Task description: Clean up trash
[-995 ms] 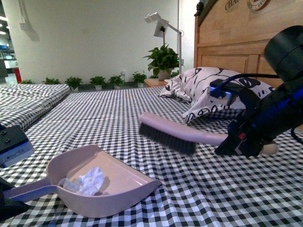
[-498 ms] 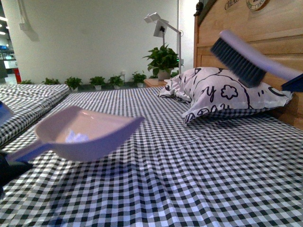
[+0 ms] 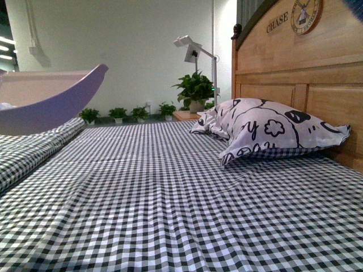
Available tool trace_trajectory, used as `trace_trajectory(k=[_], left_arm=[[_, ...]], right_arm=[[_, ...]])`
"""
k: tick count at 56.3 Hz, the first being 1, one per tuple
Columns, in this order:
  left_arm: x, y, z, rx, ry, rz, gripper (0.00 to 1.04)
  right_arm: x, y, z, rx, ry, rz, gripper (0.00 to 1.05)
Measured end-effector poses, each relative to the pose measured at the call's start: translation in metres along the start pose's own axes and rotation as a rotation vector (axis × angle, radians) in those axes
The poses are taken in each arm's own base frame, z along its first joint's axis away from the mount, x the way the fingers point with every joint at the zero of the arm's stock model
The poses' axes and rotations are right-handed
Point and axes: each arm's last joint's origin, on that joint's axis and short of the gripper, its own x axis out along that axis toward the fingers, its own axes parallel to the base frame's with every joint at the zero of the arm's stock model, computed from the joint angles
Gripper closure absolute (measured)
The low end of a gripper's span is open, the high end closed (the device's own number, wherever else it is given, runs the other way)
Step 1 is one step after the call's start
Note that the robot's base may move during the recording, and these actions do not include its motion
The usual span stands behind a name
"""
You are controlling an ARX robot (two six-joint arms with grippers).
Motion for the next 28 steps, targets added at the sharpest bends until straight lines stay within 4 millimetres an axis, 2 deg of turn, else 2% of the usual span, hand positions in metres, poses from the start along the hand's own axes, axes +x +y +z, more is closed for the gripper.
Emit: trace_trajectory(k=[16, 28], left_arm=[[-0.054, -0.025, 0.016, -0.009, -0.107, 0.003, 0.77], [-0.078, -0.035, 0.01, -0.022, -0.122, 0.058, 0.77]], right_arm=[[-0.028, 0.039, -0.002, 0.022, -0.094, 0.0, 0.84], [-0.033, 0.068, -0.011, 0.052, -0.173, -0.062, 0.84]])
